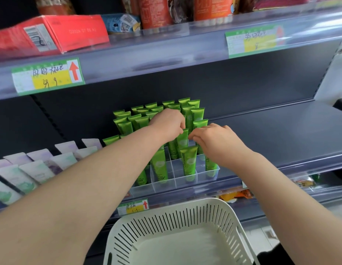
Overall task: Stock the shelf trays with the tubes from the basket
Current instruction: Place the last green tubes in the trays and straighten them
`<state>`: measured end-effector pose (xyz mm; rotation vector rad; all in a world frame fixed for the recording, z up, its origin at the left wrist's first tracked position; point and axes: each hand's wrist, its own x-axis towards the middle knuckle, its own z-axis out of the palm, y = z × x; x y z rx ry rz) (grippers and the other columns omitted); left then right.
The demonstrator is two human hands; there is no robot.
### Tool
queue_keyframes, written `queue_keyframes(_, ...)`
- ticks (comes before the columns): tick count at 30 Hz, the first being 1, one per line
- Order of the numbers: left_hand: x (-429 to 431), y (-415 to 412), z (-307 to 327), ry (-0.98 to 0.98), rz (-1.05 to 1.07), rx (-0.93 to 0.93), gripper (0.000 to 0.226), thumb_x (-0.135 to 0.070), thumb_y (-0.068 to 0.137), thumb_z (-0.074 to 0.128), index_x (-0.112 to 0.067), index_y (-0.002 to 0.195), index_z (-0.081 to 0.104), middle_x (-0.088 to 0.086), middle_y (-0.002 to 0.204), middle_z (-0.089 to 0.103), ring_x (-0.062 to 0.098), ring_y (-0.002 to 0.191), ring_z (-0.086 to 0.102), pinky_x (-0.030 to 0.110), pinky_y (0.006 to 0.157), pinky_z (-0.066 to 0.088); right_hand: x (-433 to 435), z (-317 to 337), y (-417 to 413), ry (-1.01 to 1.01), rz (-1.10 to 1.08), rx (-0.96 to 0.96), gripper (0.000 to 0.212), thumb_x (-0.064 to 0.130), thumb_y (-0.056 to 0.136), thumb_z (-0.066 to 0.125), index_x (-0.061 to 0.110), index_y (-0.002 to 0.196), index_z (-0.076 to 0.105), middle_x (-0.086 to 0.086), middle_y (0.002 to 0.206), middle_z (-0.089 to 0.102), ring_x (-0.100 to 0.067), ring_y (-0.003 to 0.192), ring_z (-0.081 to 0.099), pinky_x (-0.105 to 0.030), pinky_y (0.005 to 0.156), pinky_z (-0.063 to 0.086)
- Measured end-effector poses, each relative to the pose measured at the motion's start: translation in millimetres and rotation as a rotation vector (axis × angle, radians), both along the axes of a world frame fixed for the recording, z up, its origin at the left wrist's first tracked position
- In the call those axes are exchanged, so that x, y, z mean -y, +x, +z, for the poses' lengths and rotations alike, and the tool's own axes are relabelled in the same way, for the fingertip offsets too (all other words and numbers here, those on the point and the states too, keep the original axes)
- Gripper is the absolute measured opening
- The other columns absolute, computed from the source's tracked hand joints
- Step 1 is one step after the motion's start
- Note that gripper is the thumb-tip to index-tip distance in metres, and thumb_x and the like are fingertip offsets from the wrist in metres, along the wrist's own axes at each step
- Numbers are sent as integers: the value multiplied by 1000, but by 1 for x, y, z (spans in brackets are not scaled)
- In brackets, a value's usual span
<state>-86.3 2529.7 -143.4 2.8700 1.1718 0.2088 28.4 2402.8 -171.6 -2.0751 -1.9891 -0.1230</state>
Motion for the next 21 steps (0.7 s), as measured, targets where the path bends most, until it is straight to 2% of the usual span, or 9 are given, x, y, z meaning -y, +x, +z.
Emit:
queue_keyframes(3, 2, 3, 0, 17, 14, -8, 13, -21, 91, 64, -21, 101, 73, -3, 102, 69, 18, 93, 62, 29, 67, 40, -2, -2, -3, 27, -3, 7, 31, 20, 100, 38, 30, 125, 54, 7, 117, 63, -19, 110, 52, -38, 87, 42)
queue_keyframes(6, 5, 3, -1, 22, 9, -13, 13, -23, 93, 63, -21, 101, 72, -3, 101, 68, 19, 94, 61, 29, 67, 39, -5, -4, -3, 37, -9, -3, 32, 18, 99, 39, 28, 126, 54, 4, 116, 62, -20, 110, 54, -37, 87, 42)
queue_keyframes(9, 4, 1, -1, -20, 11, -27, 13, -25, 92, 63, -20, 100, 73, -4, 102, 68, 18, 95, 62, 31, 72, 46, -8, -7, -3, 48, -19, -19, 36, 13, 96, 43, 29, 126, 54, 6, 116, 62, -19, 110, 56, -35, 86, 41)
queue_keyframes(12, -1, -3, 6, -73, 42, 95, 13, -28, 89, 66, -20, 91, 75, -5, 98, 70, 16, 91, 63, 37, 83, 53, -11, -8, -2, 62, -28, -16, 36, 12, 95, 45, 28, 125, 55, 6, 115, 63, -19, 107, 57, -33, 82, 40)
queue_keyframes(14, -6, -5, 12, -29, 82, 141, 13, -26, 88, 68, -18, 93, 75, -2, 101, 70, 20, 93, 63, 39, 85, 53, -11, -8, -1, 74, -36, -23, 36, 11, 93, 46, 27, 124, 55, 6, 115, 63, -20, 106, 57, -33, 81, 41)
queue_keyframes(16, -12, -7, 14, 18, 123, 53, 6, -21, 86, 69, -15, 83, 71, 5, 90, 66, 25, 83, 60, 36, 79, 54, -12, -7, 1, 80, -43, -29, 37, 10, 92, 47, 27, 123, 56, 5, 115, 63, -20, 106, 57, -33, 80, 41)
queue_keyframes(18, -15, -9, 11, 42, 149, -55, 14, -11, 83, 68, -20, 75, 62, 3, 82, 55, 25, 73, 51, 32, 69, 49, -12, -6, 2, 90, -53, -34, 36, 10, 92, 47, 28, 122, 57, 5, 116, 63, -21, 107, 57, -33, 80, 42)
queue_keyframes(21, -17, -6, 4, 51, 169, -78, 16, -2, 82, 66, -14, 86, 74, 5, 94, 69, 27, 85, 66, 35, 73, 54, -12, -6, 5, 109, -62, -42, 34, 12, 93, 45, 28, 121, 57, 5, 116, 63, -21, 107, 57, -33, 79, 43)
